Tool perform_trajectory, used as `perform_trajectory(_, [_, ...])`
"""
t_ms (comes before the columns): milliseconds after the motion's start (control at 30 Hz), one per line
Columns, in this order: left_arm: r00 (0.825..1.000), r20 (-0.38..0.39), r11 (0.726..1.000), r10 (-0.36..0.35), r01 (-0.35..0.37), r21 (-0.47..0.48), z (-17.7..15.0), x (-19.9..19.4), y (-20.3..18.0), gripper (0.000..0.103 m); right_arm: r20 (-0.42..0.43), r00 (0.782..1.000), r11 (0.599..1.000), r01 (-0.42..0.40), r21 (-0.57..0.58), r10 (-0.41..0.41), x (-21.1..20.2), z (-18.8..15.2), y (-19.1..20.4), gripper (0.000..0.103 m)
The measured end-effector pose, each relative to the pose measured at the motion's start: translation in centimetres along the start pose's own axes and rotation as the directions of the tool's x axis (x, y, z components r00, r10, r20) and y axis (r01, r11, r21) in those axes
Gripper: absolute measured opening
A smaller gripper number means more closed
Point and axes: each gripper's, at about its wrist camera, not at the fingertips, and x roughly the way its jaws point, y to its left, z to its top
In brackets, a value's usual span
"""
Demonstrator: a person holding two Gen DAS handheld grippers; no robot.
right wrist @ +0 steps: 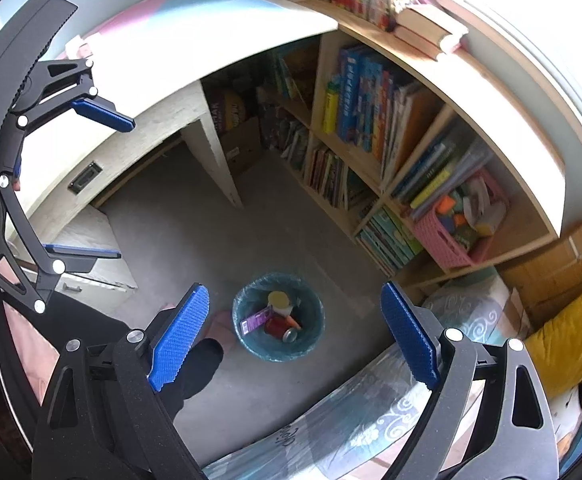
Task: Collect trash
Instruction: 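Move both open tools back over the mat toward the white boxes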
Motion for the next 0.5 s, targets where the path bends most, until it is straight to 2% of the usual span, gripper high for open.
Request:
perform_trajectory(267, [0.999,-0.003,0.994,0.052,-0.052,-0.101,-4.1,-1.4,2.6,0.096,0.018,1.000,0.994,0.001,-0.111,0.001,0.1,3.0,3.7,0.088])
perform_trajectory(500, [0.995,-0.011,0.976,0.104,-0.104,-0.192,-8.2,-2.7,4.9,0.096,0.034,0.999,0.979,0.000,-0.204,0.007,0.0,5.6,7.3,0.088])
